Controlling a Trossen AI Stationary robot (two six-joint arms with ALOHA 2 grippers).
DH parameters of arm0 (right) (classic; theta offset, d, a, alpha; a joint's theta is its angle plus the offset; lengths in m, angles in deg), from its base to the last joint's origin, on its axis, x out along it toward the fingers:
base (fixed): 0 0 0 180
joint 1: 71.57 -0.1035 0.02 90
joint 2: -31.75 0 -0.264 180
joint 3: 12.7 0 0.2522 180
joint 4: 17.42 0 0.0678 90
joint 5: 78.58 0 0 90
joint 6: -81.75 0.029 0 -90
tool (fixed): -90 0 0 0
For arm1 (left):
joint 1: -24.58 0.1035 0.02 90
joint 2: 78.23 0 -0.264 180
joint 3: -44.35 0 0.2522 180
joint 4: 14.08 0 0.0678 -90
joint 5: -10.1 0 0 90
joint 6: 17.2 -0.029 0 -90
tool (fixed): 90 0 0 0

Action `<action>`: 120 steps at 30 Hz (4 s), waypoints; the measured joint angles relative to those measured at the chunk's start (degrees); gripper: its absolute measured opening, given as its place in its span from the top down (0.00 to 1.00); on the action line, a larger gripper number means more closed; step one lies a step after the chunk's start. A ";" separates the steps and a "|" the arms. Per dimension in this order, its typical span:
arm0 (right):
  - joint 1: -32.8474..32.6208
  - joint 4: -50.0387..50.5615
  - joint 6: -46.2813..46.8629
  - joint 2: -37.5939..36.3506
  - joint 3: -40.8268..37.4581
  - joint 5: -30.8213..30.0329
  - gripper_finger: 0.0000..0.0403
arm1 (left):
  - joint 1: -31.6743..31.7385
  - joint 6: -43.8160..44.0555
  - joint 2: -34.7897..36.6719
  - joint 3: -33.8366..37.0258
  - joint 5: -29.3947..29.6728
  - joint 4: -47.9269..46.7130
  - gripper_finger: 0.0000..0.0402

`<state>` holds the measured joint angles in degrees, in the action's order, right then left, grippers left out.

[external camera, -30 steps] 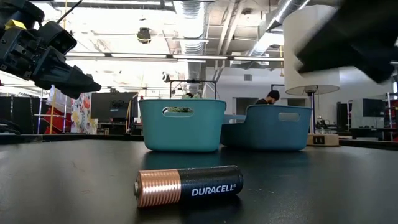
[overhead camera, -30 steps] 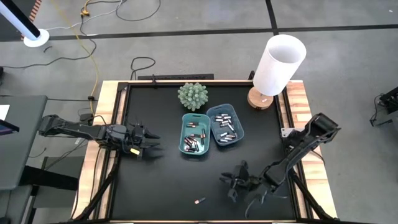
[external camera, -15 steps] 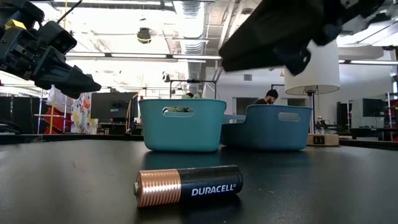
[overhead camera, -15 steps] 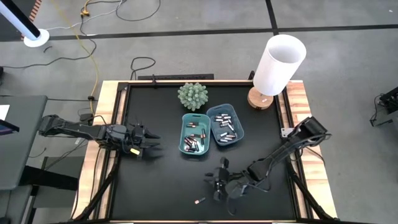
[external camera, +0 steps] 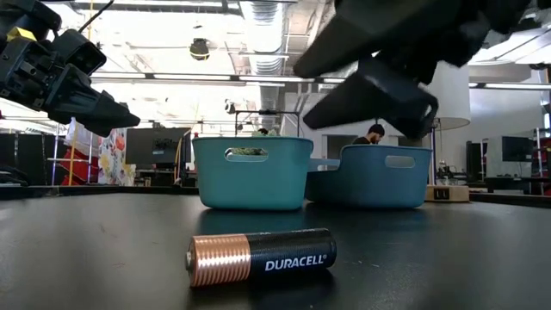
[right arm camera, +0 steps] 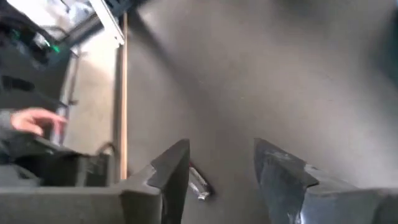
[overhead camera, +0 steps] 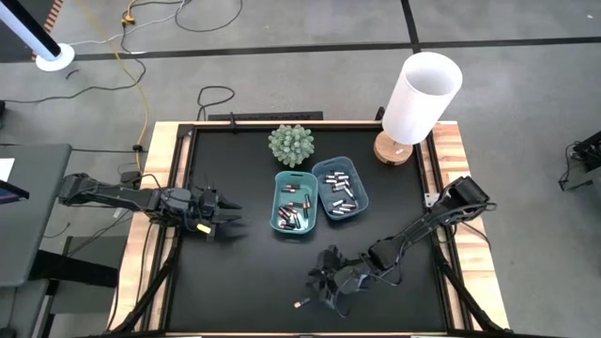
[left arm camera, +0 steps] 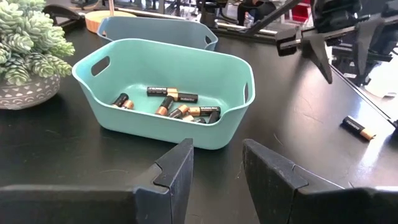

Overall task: Sort batteries
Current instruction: Put the black battery into the green bin

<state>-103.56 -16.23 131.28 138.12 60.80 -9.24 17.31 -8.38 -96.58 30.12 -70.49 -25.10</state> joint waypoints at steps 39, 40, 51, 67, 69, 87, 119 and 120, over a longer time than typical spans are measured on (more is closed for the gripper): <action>8.97 -2.98 -25.20 0.18 -0.02 2.55 0.45 | 0.00 0.00 0.00 0.00 0.00 -0.02 0.66; 8.53 -3.84 -26.60 0.18 -0.02 2.53 0.45 | 0.00 0.00 0.00 0.00 0.00 -0.02 0.66; 6.46 -3.43 -33.28 0.18 -0.01 2.48 0.45 | 0.01 0.00 -0.01 0.00 0.00 -0.02 0.66; -0.77 -7.41 -32.95 5.99 -0.02 2.49 0.46 | 0.01 -0.01 0.00 0.00 0.00 -0.02 0.66; -0.88 -11.03 -32.92 8.85 0.14 2.74 0.46 | 0.02 0.00 0.00 0.00 -0.02 -0.04 0.66; -1.38 -12.38 -32.90 22.28 12.26 5.86 0.51 | 0.01 0.00 -0.01 0.00 0.00 -0.02 0.66; -0.98 -0.67 -31.92 20.01 12.06 1.66 0.79 | 0.01 0.00 -0.01 0.00 0.00 -0.02 0.66; -1.03 0.22 -32.89 19.21 11.98 1.06 0.81 | 0.02 -0.01 0.00 0.00 0.00 -0.02 0.66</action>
<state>-104.59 -16.01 98.40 157.33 72.78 -8.18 17.33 -8.40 -96.58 30.12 -70.49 -25.12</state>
